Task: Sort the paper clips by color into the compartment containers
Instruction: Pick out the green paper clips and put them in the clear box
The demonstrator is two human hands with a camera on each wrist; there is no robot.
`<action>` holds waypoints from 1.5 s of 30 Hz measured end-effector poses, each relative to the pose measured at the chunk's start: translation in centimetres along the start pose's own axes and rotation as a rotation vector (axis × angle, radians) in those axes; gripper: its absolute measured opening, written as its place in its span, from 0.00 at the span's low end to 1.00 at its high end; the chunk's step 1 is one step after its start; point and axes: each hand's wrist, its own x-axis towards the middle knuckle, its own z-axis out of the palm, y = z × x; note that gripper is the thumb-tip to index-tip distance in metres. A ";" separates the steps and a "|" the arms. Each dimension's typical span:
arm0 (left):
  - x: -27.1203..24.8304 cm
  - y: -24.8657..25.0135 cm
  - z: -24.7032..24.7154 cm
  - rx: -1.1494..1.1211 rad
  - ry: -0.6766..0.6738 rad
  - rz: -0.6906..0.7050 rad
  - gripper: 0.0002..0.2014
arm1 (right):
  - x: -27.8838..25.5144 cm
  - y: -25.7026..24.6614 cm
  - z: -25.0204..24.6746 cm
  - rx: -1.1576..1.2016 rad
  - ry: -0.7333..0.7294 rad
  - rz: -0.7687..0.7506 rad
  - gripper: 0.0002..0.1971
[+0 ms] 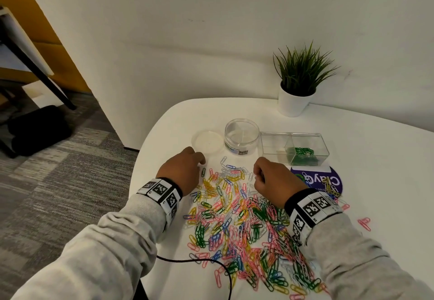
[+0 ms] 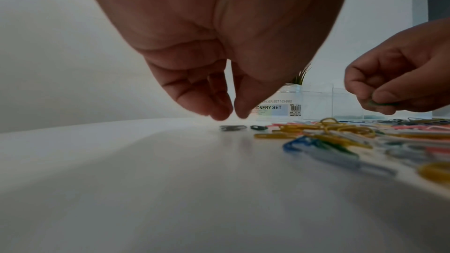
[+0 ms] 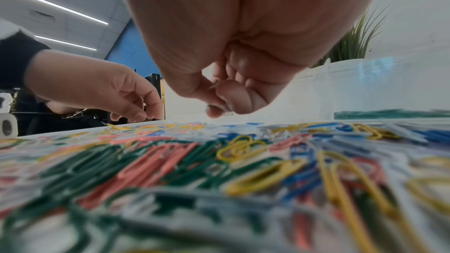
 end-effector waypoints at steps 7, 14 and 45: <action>0.0 0.5 -0.2 0.094 -0.072 0.050 0.11 | 0.3 0.3 -0.1 0.114 -0.013 -0.004 0.12; -0.2 0.7 0.1 0.139 -0.016 0.106 0.09 | -0.4 -0.9 -2.8 1.465 -0.139 0.277 0.14; -6.0 -0.8 -1.9 -0.006 -0.099 0.013 0.06 | 2.2 -5.5 2.5 -0.159 -0.182 -0.154 0.05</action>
